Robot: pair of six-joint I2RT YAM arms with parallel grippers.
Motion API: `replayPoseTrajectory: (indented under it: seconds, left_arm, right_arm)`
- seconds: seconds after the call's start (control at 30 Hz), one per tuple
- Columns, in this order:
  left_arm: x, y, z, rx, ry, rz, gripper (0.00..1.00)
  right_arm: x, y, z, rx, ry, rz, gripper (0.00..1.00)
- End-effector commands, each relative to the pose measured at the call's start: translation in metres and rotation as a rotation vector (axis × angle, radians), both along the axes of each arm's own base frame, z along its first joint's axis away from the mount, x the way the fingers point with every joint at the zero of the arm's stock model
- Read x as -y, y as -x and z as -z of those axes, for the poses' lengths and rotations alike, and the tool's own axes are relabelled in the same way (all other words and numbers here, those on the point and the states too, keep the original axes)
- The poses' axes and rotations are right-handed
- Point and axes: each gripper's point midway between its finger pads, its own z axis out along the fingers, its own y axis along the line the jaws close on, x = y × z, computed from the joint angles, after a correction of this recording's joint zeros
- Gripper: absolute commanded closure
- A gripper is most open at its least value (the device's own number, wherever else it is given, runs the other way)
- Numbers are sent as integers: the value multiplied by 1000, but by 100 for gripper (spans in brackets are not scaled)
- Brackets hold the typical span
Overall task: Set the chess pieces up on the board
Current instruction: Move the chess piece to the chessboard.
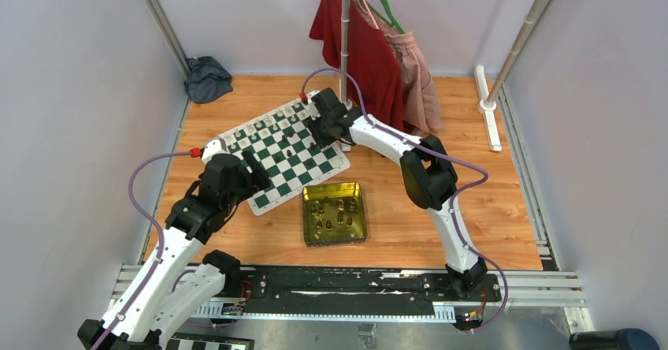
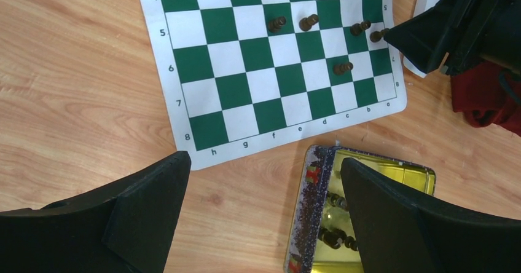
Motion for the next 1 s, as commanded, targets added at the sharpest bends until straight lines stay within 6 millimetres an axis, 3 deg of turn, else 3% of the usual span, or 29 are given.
replayPoseTrajectory:
  seconds: [0.0, 0.63, 0.97]
  left_arm:
    - [2, -2, 3, 7, -4, 13, 0]
    - [2, -8, 4, 5, -35, 23, 0]
    - [3, -12, 4, 5, -46, 26, 0]
  right_arm:
    - [3, -7, 10, -19, 11, -5, 58]
    - [4, -19, 26, -42, 17, 6, 60]
    - [5, -21, 34, -69, 19, 13, 69]
